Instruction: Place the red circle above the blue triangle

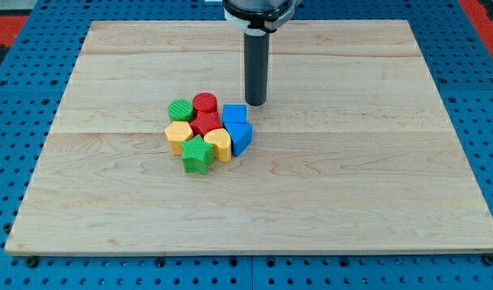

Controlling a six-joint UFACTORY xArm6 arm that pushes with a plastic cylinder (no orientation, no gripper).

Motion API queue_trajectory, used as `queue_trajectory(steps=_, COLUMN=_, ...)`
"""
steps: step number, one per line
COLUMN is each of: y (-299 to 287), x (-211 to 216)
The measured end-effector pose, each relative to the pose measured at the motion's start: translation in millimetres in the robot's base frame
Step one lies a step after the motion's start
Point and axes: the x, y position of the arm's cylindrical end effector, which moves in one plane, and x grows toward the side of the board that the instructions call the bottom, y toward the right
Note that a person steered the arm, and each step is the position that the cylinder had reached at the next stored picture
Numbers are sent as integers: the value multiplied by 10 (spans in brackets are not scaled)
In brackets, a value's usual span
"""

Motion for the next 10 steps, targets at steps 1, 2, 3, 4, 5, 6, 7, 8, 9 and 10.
queue_trajectory(steps=1, y=3, x=0)
queue_trajectory(steps=2, y=3, x=0)
queue_trajectory(steps=3, y=3, x=77)
queue_trajectory(steps=4, y=471, x=315)
queue_trajectory(steps=5, y=558, x=1113)
queue_trajectory(steps=6, y=-245, x=1126)
queue_trajectory(steps=7, y=-718, x=743)
queue_trajectory(steps=8, y=-759, x=291)
queue_trajectory(steps=9, y=-954, x=-51)
queue_trajectory(steps=10, y=-981, x=-43)
